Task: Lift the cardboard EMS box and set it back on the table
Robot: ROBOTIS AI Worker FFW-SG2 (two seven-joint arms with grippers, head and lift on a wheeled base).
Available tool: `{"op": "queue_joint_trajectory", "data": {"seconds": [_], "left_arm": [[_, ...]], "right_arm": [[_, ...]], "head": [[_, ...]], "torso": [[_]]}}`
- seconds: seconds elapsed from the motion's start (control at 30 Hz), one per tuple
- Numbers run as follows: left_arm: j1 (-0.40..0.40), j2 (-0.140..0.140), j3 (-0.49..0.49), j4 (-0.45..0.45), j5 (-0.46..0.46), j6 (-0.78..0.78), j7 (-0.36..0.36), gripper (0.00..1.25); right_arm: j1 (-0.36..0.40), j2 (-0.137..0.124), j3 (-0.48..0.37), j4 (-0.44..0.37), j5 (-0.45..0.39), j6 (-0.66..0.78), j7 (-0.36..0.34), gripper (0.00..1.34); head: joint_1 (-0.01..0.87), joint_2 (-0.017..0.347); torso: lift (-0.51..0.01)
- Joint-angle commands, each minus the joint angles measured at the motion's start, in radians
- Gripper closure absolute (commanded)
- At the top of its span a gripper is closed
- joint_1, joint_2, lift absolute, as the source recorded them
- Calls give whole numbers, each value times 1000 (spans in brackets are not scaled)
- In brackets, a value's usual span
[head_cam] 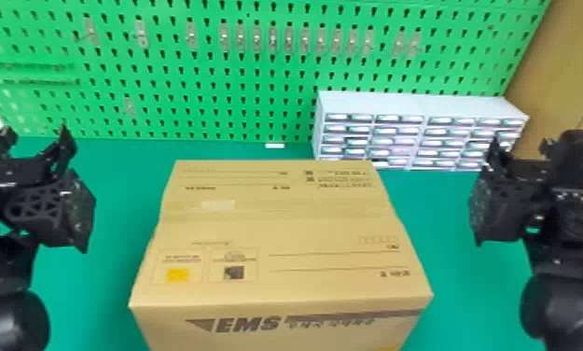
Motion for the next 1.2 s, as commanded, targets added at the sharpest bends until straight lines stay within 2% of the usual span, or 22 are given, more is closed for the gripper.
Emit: {"op": "queue_joint_trajectory", "data": {"seconds": [0.0,0.87,1.17], "left_arm": [[-3,0,2,0,4,0,0,470],[3,0,-2,0,11,0,0,470],[4,0,1,0,13,0,0,470]], "right_arm": [[-5,1,2,2,5,-1,0,507],[-11,-3,1,2,6,-1,0,507],[-15,12,5,2,14,-21,0,507]], "head": [[678,-14],[678,-14],[678,-14]], "torso": [[0],[0],[-19]]}}
